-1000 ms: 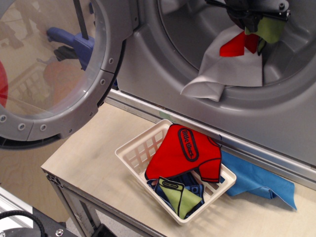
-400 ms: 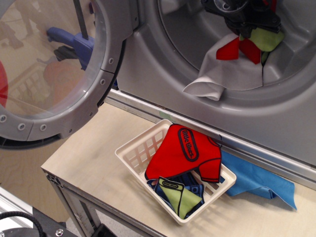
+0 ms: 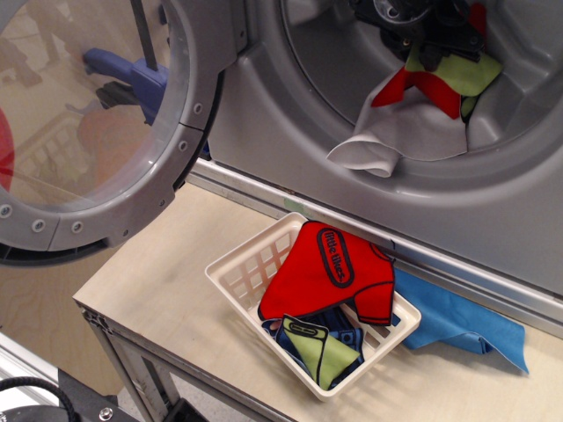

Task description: Put clothes in laundry machine

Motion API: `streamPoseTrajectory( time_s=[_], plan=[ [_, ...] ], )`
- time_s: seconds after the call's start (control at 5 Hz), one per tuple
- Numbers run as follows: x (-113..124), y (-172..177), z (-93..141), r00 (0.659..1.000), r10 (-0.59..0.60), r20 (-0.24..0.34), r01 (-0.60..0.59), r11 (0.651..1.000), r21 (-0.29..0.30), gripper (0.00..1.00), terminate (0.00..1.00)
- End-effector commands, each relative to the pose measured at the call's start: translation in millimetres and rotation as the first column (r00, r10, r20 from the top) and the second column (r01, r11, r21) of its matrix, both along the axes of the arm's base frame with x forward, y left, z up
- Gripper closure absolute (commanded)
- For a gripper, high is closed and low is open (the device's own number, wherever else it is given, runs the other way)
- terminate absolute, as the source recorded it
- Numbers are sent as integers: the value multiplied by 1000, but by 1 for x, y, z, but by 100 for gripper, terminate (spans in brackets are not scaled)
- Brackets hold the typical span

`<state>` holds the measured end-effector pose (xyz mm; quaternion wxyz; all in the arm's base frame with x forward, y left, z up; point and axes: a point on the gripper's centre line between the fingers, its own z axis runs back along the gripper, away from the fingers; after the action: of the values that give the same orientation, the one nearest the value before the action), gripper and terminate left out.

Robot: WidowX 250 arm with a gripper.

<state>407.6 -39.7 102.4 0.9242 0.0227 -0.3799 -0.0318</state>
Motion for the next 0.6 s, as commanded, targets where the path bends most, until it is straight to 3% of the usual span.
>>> streamPoseTrajectory(
  time_s=[0.0, 0.2, 0.4],
  plan=[
    [-34, 0, 31, 995, -78, 64, 81, 996, -39, 0, 0],
    [-56, -4, 36, 992, -110, 68, 114, 992, -59, 0, 0],
    [-83, -6, 40, 988, -153, 32, 155, 982, -104, 0, 0]
  ],
)
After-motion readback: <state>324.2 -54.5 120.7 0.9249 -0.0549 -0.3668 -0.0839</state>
